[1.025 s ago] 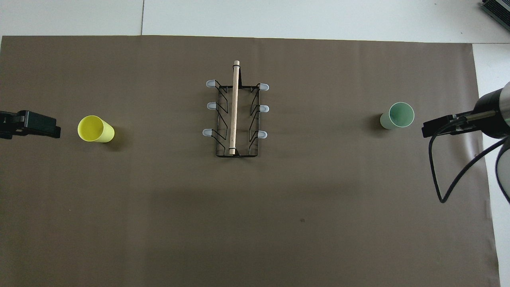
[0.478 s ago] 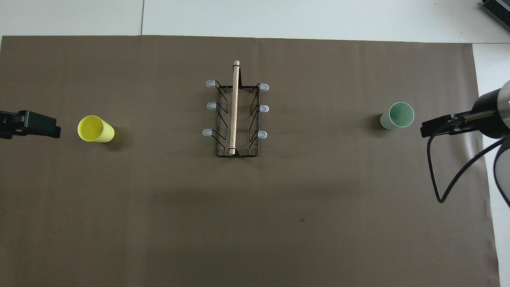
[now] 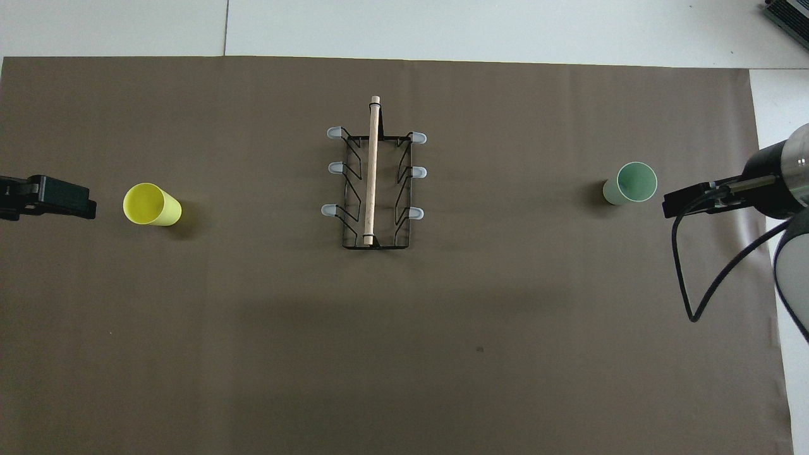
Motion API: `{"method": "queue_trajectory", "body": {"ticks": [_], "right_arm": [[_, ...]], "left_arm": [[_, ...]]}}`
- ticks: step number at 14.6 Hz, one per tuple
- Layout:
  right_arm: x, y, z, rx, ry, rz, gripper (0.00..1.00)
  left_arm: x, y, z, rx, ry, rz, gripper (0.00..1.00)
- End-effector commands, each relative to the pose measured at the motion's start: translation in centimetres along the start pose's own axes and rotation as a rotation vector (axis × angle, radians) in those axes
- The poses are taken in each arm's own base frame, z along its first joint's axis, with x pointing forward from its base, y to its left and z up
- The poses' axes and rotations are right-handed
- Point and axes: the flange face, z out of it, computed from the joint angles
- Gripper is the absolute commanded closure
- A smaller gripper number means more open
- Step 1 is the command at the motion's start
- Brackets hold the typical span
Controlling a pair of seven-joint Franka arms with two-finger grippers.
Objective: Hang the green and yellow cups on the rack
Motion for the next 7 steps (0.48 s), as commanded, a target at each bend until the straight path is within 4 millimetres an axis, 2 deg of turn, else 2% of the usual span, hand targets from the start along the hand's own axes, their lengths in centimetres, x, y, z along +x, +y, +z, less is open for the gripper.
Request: {"method": "queue_trajectory", "body": {"ticks": [1, 2, 5, 7], "right_arm": [[1.3, 0.0, 1.5, -0.037, -0.013, -0.009, 0.0], [1.7, 0.1, 1.7, -0.037, -0.006, -0.008, 0.0], [3.2, 0.1, 4.9, -0.039, -0.026, -0.051, 0.0], [4.0, 0.6, 6.3, -0.11, -0.054, -0.139, 0.0]], "left_arm": [[-0.7, -0.2, 0.0, -0.001, -0.007, 0.0, 0.0], [-0.7, -0.2, 0.0, -0.001, -0.007, 0.0, 0.0], [-0.7, -0.2, 0.0, -0.001, -0.007, 0.0, 0.0], [-0.7, -0.1, 0.0, -0.001, -0.007, 0.001, 0.0]]}}
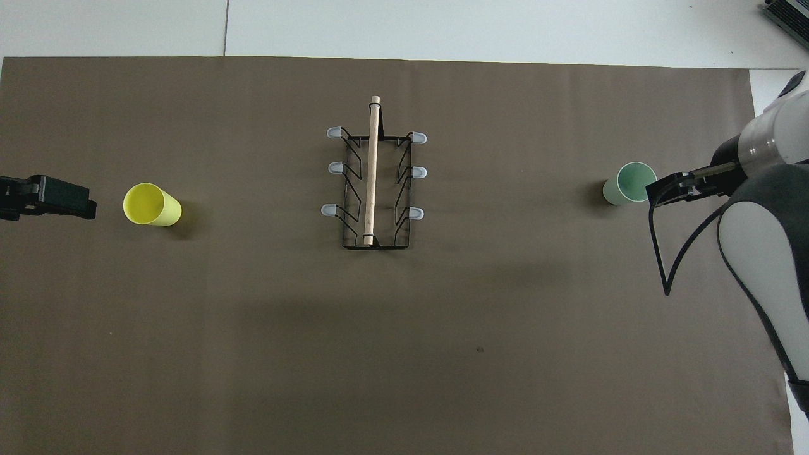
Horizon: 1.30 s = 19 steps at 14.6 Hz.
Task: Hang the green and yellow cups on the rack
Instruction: 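Reach the right gripper down over the pale green cup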
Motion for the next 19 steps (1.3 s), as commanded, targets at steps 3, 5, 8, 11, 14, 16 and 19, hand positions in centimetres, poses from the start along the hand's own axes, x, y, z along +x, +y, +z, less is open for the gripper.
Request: {"method": "queue_trajectory", "body": {"ticks": [3, 5, 8, 11, 14, 16, 19], "right_arm": [[2.4, -2.1, 2.8, -0.174, -0.055, -0.262, 0.0], [2.8, -2.7, 3.8, -0.225, -0.091, -0.391, 0.0], [3.1, -2.4, 4.8, -0.316, -0.153, -0.595, 0.0], [3.1, -3.4, 6.2, -0.419, -0.218, -0.77, 0.0], [2.3, -4.3, 7.4, -0.468, -0.257, -0.897, 0.0], [1.8, -4.3, 8.5, -0.465, -0.286, -0.976, 0.0], [2.5, -4.9, 9.0, -0.573, -0.382, -1.231, 0.0]], "left_arm": [[-0.7, -0.2, 0.0, -0.001, -0.007, 0.0, 0.0], [-0.7, -0.1, 0.0, -0.001, -0.007, 0.001, 0.0], [-0.7, -0.2, 0.0, -0.001, -0.007, 0.0, 0.0], [-0.7, -0.2, 0.0, -0.001, -0.007, 0.0, 0.0], [-0.7, -0.2, 0.0, -0.001, -0.007, 0.0, 0.0], [-0.7, -0.2, 0.0, -0.001, -0.007, 0.0, 0.0], [-0.7, -0.2, 0.0, -0.001, -0.007, 0.0, 0.0]]}}
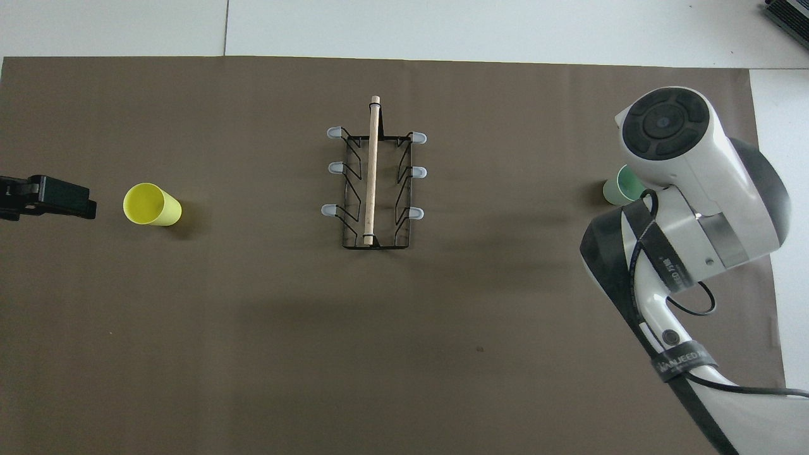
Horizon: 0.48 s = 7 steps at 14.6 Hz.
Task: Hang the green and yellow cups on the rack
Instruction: 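Reach the right gripper down over the pale green cup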
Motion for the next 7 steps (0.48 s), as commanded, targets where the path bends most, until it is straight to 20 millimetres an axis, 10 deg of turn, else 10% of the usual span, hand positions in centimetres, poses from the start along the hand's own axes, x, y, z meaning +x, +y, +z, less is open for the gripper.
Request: {"method": "queue_trajectory", "body": {"ticks": [1, 7], "right_arm": [[1.2, -0.4, -0.1, -0.112, -0.022, -0.196, 0.0], [8.3, -2.4, 4.4, -0.22, -0.072, -0.407, 0.0]], "left_arm": [[-0.7, -0.2, 0.0, -0.001, -0.007, 0.0, 0.0], [-0.7, -0.1, 0.0, -0.001, -0.007, 0.001, 0.0]]}}
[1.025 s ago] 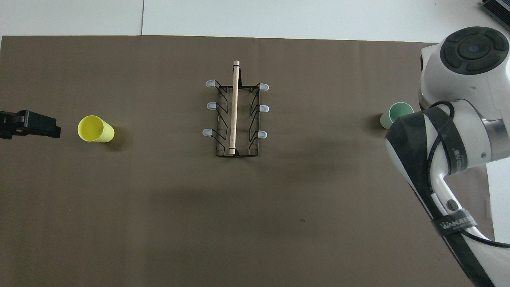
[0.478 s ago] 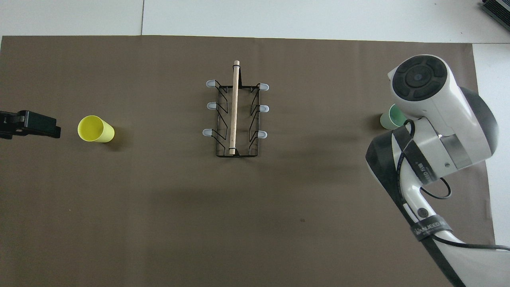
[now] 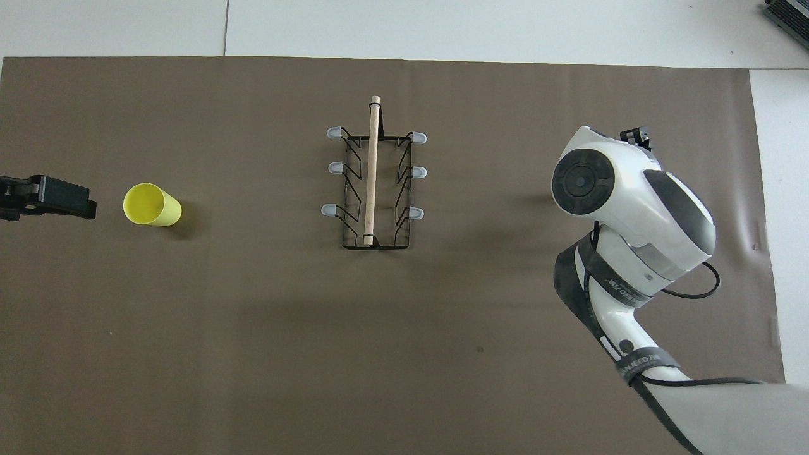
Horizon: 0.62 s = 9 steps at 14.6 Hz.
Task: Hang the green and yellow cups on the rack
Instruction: 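Reach the right gripper down over the pale green cup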
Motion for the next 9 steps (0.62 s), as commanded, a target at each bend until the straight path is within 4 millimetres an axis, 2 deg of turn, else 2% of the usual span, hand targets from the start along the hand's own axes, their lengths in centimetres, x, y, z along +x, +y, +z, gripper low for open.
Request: {"method": "queue_trajectory", "body": {"ticks": [1, 3, 4, 5, 7, 9], "right_arm": [[2.6, 0.2, 1.7, -0.037, -0.027, -0.084, 0.0], [7.3, -0.1, 1.4, -0.053, -0.059, -0.077, 0.0], [8.3, -0.3, 2.0, -0.049, -0.079, -0.063, 0.0], [9.3, -0.3, 2.7, -0.06, -0.096, -0.072, 0.0], [10.0, -0.4, 3.7, -0.075, -0.116, -0.096, 0.0], [11.1, -0.7, 4.6, -0.069, -0.108, -0.06, 0.0]], "left_arm": [[-0.7, -0.2, 0.0, -0.001, -0.006, 0.0, 0.0], [-0.7, -0.2, 0.0, -0.001, -0.006, 0.0, 0.0], [-0.7, -0.2, 0.0, -0.001, -0.006, 0.0, 0.0], [-0.7, -0.2, 0.0, -0.001, -0.006, 0.0, 0.0], [-0.7, -0.2, 0.0, -0.001, -0.006, 0.0, 0.0], [-0.7, -0.2, 0.0, -0.001, -0.006, 0.0, 0.0]]}}
